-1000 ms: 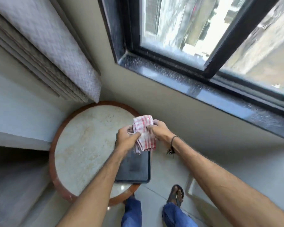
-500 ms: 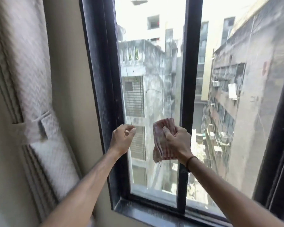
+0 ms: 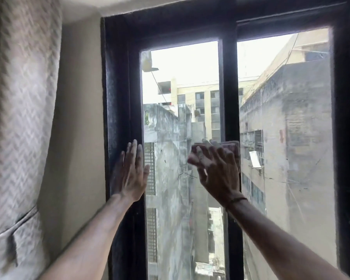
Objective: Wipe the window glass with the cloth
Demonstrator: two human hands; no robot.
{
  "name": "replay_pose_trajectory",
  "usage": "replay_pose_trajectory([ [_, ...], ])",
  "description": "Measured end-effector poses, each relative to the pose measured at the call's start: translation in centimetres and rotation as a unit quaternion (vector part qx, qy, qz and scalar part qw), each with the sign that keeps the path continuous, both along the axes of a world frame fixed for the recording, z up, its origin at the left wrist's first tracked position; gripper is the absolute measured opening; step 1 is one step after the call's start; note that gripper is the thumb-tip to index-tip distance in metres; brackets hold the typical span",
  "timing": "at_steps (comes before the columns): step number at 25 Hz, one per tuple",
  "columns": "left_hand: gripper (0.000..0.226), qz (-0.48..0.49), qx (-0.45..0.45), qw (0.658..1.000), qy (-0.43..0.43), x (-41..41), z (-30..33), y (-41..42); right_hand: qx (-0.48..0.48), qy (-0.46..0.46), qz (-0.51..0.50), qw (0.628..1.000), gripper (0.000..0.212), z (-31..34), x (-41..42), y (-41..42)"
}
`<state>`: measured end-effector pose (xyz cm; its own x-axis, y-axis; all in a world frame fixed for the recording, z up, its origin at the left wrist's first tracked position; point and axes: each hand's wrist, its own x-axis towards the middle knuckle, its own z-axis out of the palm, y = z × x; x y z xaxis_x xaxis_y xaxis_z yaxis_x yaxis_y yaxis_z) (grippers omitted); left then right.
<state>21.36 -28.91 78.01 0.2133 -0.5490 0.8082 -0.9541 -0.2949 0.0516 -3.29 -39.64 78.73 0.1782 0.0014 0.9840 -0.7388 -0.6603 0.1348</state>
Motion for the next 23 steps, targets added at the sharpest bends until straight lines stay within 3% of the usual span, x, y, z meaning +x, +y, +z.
replay_pose_trajectory([
  [2,0.075,0.025,0.037,0.999,-0.016,2.2,-1.3,-1.6,0.027,0.078,-0.021,0.996,0.066,-3.6,-0.2,-2.0],
  [7,0.077,0.02,-0.044,0.998,-0.052,3.9,-2.9,-4.5,0.074,0.083,-0.035,0.993,0.087,-3.5,3.2,-3.9],
  [11,0.077,0.023,-0.035,0.996,-0.074,3.9,-2.8,-4.3,-0.01,0.296,-0.053,0.954,0.095,-8.4,3.5,-4.4],
  [12,0.077,0.019,-0.034,0.996,-0.074,3.9,-2.9,-4.3,-0.026,0.312,-0.061,0.948,0.096,-9.0,2.6,-4.7],
  [14,0.078,0.017,-0.036,0.997,-0.068,3.9,-3.0,-4.2,-0.032,0.273,-0.072,0.959,0.094,-7.1,2.6,-5.0],
  [16,0.079,0.013,-0.038,0.997,-0.067,4.0,-2.9,-4.3,0.014,0.176,-0.055,0.983,0.09,-3.5,4.8,-4.5],
  [18,0.079,0.008,-0.042,0.997,-0.064,4.2,-2.8,-4.4,0.034,0.165,-0.046,0.985,0.09,-2.2,7.5,-3.8],
  [21,0.079,0.005,-0.044,0.997,-0.067,4.1,-2.9,-4.5,-0.065,0.327,-0.073,0.94,0.094,-4.5,6.3,-4.6],
  [23,0.078,0.003,-0.049,0.996,-0.068,4.0,-3.2,-4.5,-0.111,0.373,-0.078,0.918,0.094,-3.0,4.4,-5.1],
])
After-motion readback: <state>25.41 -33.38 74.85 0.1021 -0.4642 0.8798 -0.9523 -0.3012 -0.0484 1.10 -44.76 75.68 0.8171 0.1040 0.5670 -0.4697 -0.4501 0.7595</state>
